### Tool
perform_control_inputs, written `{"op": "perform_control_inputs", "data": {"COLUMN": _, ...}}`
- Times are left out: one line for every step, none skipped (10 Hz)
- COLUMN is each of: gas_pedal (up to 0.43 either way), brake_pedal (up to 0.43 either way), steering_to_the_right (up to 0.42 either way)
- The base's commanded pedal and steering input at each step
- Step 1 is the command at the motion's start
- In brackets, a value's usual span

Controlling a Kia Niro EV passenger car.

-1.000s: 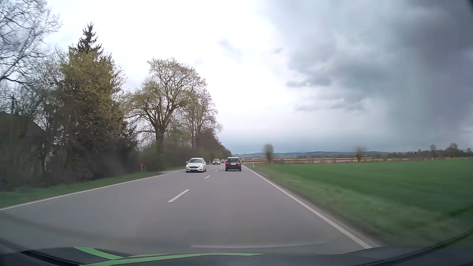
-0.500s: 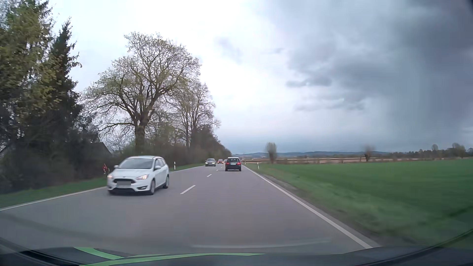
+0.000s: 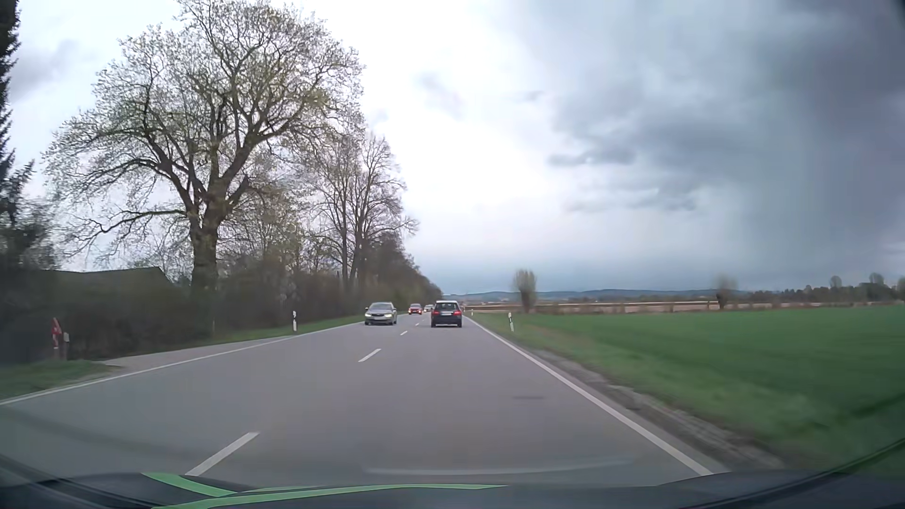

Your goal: Follow the waypoints while adhering to traffic rules and regulations

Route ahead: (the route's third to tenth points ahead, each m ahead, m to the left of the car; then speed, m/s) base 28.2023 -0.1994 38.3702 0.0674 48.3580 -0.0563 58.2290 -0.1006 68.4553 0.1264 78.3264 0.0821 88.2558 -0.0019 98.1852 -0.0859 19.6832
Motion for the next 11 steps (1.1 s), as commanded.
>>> {"op": "perform_control_inputs", "data": {"gas_pedal": 0.169, "brake_pedal": 0.000, "steering_to_the_right": 0.000}}
{"op": "perform_control_inputs", "data": {"gas_pedal": 0.169, "brake_pedal": 0.000, "steering_to_the_right": -0.001}}
{"op": "perform_control_inputs", "data": {"gas_pedal": 0.177, "brake_pedal": 0.000, "steering_to_the_right": -0.001}}
{"op": "perform_control_inputs", "data": {"gas_pedal": 0.177, "brake_pedal": 0.000, "steering_to_the_right": 0.000}}
{"op": "perform_control_inputs", "data": {"gas_pedal": 0.189, "brake_pedal": 0.000, "steering_to_the_right": 0.000}}
{"op": "perform_control_inputs", "data": {"gas_pedal": 0.189, "brake_pedal": 0.000, "steering_to_the_right": 0.000}}
{"op": "perform_control_inputs", "data": {"gas_pedal": 0.189, "brake_pedal": 0.000, "steering_to_the_right": -0.001}}
{"op": "perform_control_inputs", "data": {"gas_pedal": 0.189, "brake_pedal": 0.000, "steering_to_the_right": 0.000}}
{"op": "perform_control_inputs", "data": {"gas_pedal": 0.197, "brake_pedal": 0.000, "steering_to_the_right": -0.001}}
{"op": "perform_control_inputs", "data": {"gas_pedal": 0.197, "brake_pedal": 0.000, "steering_to_the_right": 0.000}}
{"op": "perform_control_inputs", "data": {"gas_pedal": 0.197, "brake_pedal": 0.000, "steering_to_the_right": -0.001}}
